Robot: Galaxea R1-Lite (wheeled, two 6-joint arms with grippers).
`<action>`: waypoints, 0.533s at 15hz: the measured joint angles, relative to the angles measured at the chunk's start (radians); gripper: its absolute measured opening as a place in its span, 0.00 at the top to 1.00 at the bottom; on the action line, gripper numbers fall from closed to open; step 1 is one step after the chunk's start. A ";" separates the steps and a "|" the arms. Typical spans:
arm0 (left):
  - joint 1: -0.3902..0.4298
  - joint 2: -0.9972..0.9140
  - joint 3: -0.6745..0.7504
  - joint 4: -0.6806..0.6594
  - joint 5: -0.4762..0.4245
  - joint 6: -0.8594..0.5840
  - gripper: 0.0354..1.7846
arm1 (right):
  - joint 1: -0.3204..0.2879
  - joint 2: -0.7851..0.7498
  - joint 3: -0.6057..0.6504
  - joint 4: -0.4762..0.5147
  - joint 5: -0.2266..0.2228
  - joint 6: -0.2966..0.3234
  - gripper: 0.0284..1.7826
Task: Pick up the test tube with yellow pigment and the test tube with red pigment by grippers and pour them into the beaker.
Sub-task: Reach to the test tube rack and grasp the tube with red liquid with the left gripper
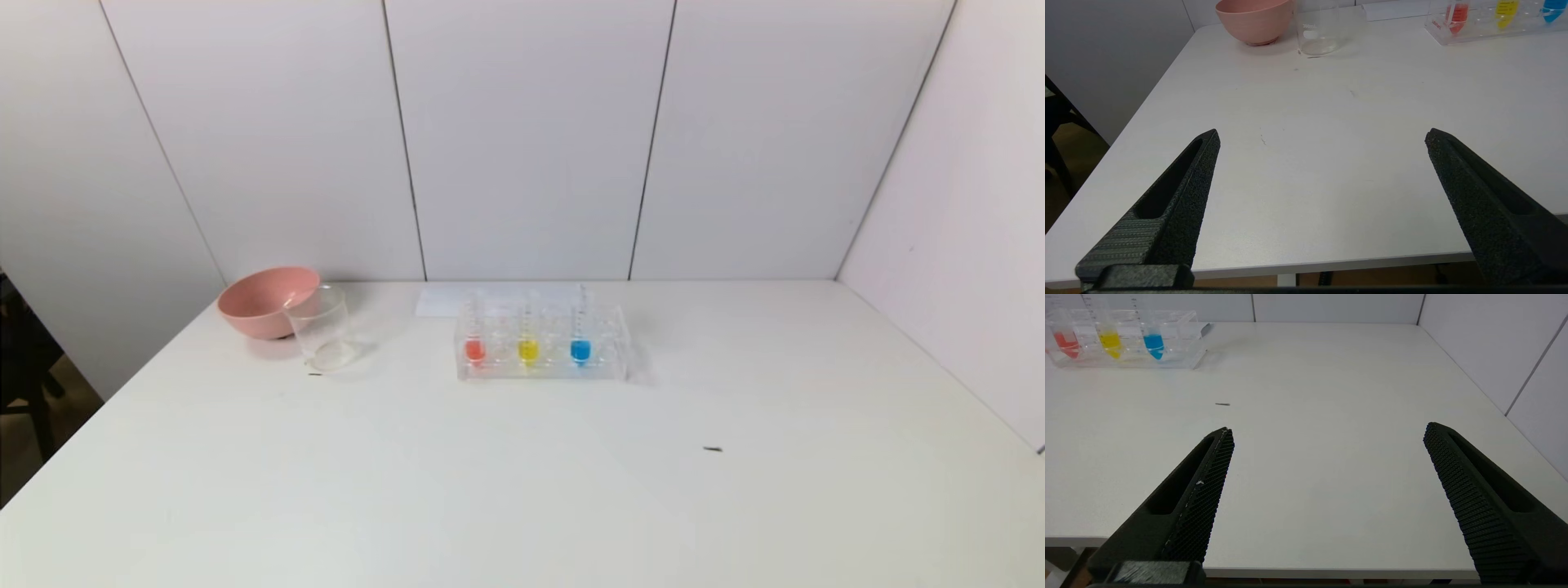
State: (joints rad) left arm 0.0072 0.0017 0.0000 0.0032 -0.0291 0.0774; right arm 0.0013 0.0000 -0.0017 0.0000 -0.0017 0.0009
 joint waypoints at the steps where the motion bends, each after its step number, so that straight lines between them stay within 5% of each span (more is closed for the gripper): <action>1: 0.000 0.000 0.000 0.000 0.000 0.000 0.01 | 0.000 0.000 0.000 0.000 0.000 0.000 0.05; 8: 0.000 0.000 0.000 0.000 0.000 0.000 0.01 | 0.000 0.000 0.000 0.000 0.000 0.001 0.05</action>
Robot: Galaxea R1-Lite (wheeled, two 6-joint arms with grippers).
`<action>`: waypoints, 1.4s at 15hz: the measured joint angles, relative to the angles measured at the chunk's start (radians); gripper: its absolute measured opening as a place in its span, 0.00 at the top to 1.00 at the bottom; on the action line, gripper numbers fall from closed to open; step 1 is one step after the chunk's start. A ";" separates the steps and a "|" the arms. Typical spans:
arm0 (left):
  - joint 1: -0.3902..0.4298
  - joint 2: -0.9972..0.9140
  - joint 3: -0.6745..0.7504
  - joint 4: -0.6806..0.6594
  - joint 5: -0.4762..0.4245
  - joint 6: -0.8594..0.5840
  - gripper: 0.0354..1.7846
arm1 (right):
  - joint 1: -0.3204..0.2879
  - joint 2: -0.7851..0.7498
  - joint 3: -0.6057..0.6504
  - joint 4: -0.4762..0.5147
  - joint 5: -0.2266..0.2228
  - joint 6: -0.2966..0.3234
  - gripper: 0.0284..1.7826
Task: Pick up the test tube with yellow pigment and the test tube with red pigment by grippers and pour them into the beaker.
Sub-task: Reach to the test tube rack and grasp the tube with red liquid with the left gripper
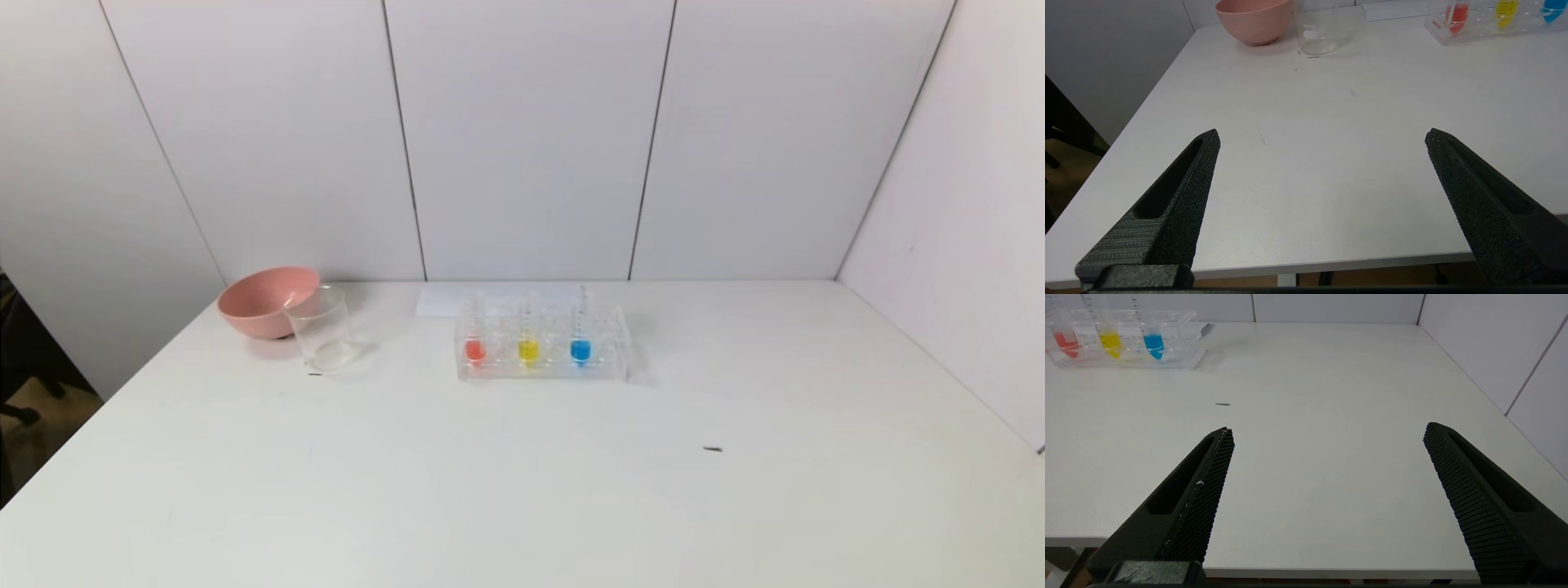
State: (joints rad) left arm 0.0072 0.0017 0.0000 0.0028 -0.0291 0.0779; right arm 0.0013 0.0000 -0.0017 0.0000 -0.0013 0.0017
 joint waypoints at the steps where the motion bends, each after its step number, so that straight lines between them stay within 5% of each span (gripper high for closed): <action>1: 0.000 0.000 0.000 0.000 0.000 0.000 0.01 | 0.000 0.000 0.000 0.000 0.000 0.000 0.05; 21: 0.000 0.000 -0.001 -0.030 0.000 0.010 0.01 | 0.000 0.000 0.000 0.000 0.000 0.000 0.05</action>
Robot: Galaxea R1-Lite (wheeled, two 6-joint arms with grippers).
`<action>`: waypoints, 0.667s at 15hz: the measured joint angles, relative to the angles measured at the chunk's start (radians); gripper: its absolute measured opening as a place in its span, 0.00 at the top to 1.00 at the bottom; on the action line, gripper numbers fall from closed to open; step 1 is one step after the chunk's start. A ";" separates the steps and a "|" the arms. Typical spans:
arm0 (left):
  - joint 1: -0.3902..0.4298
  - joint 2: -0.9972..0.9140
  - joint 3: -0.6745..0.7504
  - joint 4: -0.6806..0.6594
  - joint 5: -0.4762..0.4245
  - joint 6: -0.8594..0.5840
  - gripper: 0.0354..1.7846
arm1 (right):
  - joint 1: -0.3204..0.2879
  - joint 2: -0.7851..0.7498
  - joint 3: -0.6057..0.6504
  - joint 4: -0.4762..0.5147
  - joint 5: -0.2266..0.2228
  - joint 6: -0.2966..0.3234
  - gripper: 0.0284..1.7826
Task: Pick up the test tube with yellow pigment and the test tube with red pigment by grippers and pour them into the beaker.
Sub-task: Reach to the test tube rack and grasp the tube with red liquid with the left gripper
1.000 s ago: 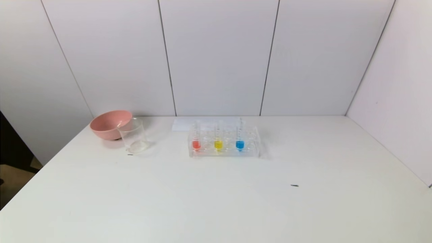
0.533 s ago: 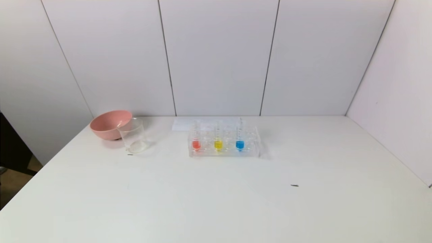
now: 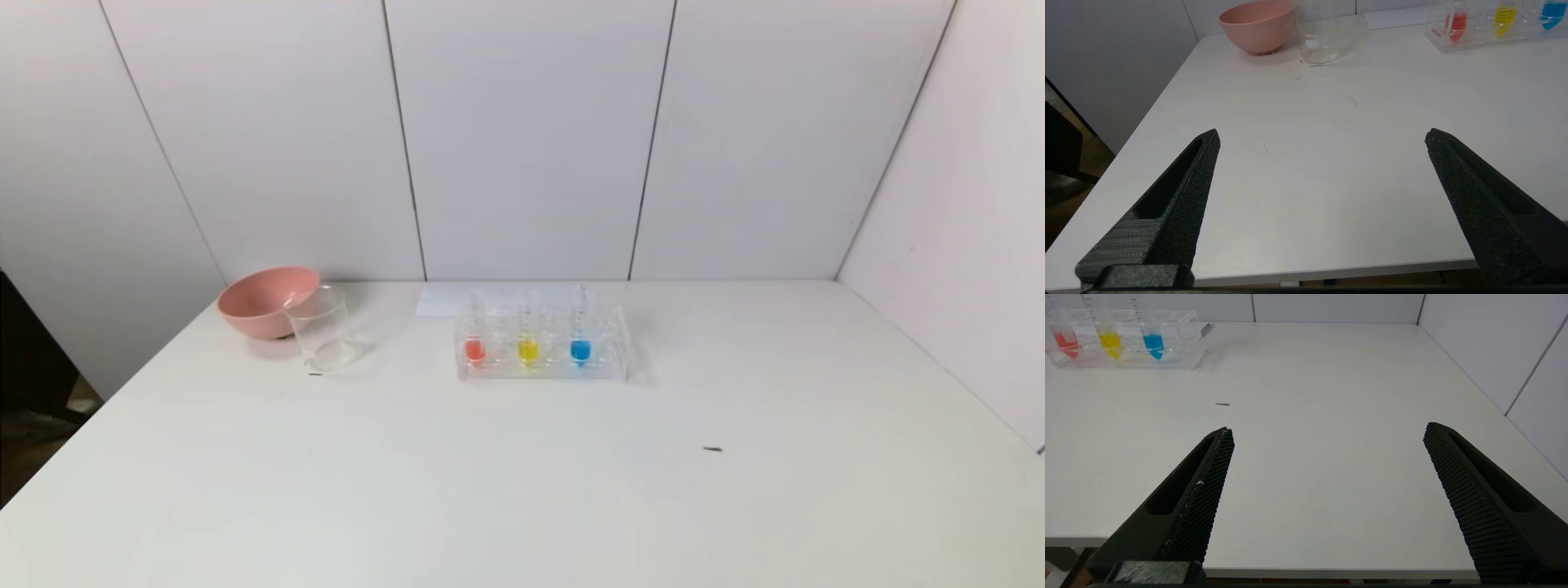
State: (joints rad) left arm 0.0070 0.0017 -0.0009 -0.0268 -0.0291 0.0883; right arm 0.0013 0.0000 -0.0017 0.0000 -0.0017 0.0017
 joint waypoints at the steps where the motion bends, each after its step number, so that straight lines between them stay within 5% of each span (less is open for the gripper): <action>1: 0.000 0.000 -0.006 -0.004 -0.009 0.000 0.01 | 0.000 0.000 0.000 0.000 0.000 0.000 0.05; 10: -0.001 0.053 -0.202 0.088 -0.031 0.008 0.01 | 0.000 0.000 0.000 0.000 0.000 0.000 0.05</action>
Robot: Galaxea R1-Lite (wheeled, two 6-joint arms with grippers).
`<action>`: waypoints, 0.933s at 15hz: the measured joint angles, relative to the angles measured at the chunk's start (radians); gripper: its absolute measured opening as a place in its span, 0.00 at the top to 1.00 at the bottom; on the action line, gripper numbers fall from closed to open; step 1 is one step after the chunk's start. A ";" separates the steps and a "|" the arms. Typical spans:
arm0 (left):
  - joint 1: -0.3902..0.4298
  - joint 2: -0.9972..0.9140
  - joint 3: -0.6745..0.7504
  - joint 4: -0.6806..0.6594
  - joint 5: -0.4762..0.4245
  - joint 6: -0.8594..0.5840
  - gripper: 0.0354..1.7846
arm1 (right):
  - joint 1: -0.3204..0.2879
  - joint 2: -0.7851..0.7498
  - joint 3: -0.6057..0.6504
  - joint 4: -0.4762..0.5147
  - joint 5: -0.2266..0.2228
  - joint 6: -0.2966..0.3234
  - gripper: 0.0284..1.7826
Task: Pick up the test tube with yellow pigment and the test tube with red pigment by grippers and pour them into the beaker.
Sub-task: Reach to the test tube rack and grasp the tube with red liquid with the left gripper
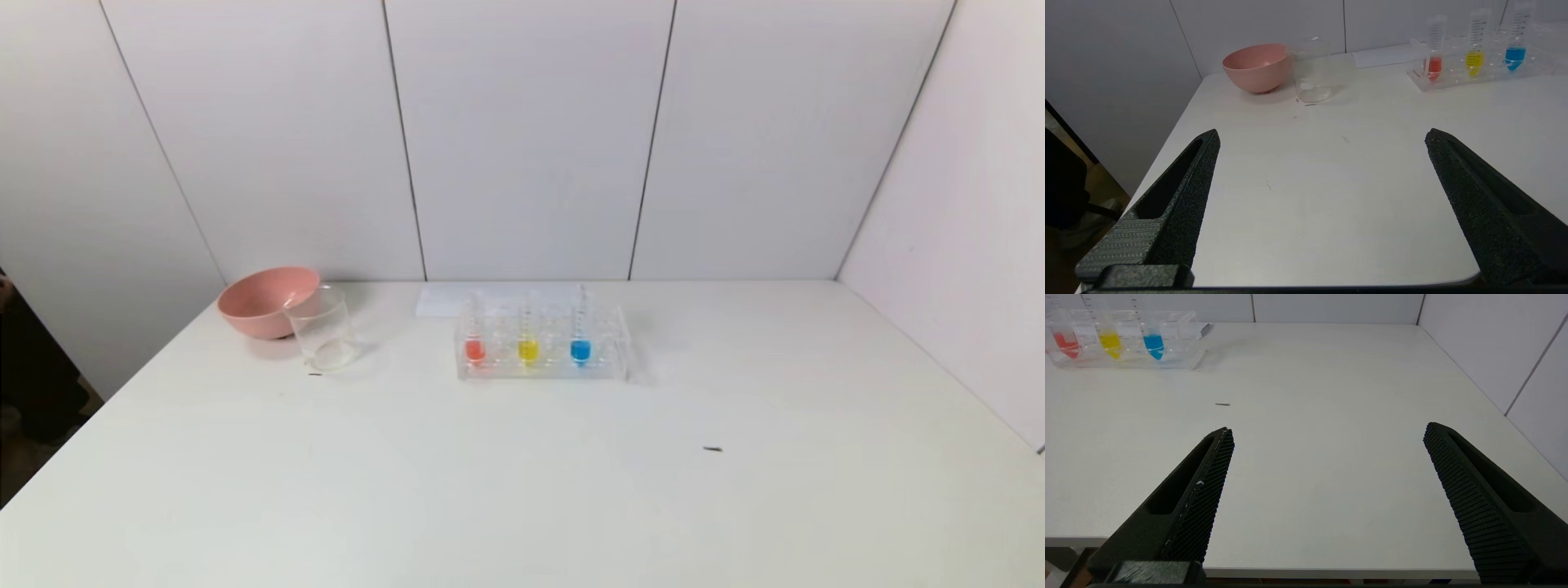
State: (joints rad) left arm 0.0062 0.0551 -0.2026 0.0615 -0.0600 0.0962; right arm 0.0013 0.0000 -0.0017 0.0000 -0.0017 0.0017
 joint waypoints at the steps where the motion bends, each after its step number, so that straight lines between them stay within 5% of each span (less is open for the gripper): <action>1: 0.000 0.025 -0.026 -0.002 -0.009 -0.001 0.01 | 0.000 0.000 0.000 0.000 0.000 0.000 0.05; 9: 0.004 0.321 -0.244 -0.078 -0.029 -0.021 0.01 | 0.000 0.000 0.000 0.000 0.000 0.000 0.05; 14: 0.002 0.587 -0.347 -0.237 -0.037 -0.027 0.01 | 0.000 0.000 0.000 0.000 0.000 0.000 0.05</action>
State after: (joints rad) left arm 0.0081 0.6421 -0.5498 -0.1755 -0.0966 0.0687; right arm 0.0009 0.0000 -0.0017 0.0000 -0.0017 0.0017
